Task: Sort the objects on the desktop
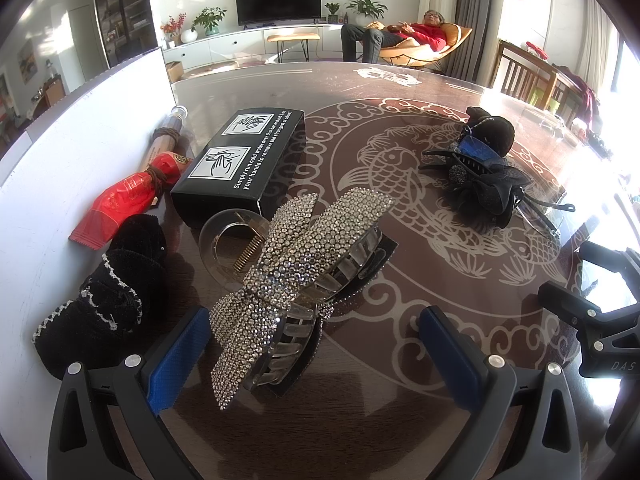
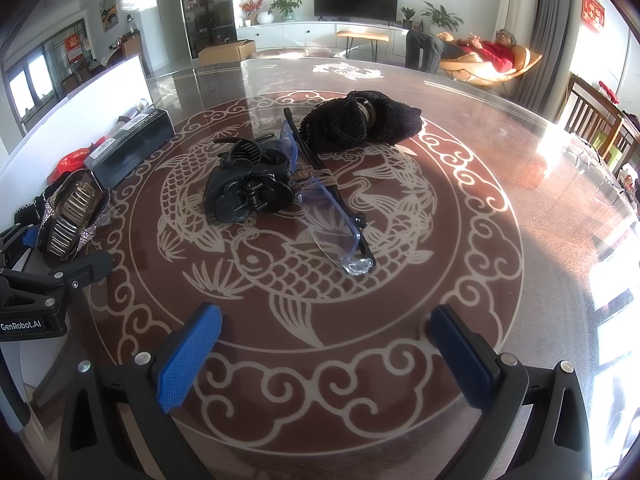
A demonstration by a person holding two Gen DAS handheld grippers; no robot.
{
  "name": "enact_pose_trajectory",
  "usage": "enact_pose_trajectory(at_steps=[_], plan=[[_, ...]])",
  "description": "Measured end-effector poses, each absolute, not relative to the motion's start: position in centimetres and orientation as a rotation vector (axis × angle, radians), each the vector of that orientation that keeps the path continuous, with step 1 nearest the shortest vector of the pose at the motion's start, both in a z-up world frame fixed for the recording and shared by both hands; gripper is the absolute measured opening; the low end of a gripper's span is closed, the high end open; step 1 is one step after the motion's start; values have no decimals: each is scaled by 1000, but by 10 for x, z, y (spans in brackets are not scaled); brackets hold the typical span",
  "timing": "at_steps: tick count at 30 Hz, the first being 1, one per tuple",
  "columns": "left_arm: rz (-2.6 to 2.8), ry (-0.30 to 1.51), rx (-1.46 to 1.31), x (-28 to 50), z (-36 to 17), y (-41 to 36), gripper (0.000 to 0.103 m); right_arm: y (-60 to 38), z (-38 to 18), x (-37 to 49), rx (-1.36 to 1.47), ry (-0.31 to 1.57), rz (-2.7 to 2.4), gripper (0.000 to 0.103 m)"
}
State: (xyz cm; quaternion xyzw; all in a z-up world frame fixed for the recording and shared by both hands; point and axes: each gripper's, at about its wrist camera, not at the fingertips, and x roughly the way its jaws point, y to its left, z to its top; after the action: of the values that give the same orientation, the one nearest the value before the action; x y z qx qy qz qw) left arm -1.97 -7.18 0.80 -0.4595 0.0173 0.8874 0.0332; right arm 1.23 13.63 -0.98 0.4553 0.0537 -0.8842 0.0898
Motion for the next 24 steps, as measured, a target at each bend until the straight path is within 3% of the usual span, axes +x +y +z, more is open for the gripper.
enact_pose_trajectory(at_steps=[24], plan=[[2729, 55, -1414, -18, 11, -72, 103, 136, -10, 12, 1354, 159, -2630, 103]])
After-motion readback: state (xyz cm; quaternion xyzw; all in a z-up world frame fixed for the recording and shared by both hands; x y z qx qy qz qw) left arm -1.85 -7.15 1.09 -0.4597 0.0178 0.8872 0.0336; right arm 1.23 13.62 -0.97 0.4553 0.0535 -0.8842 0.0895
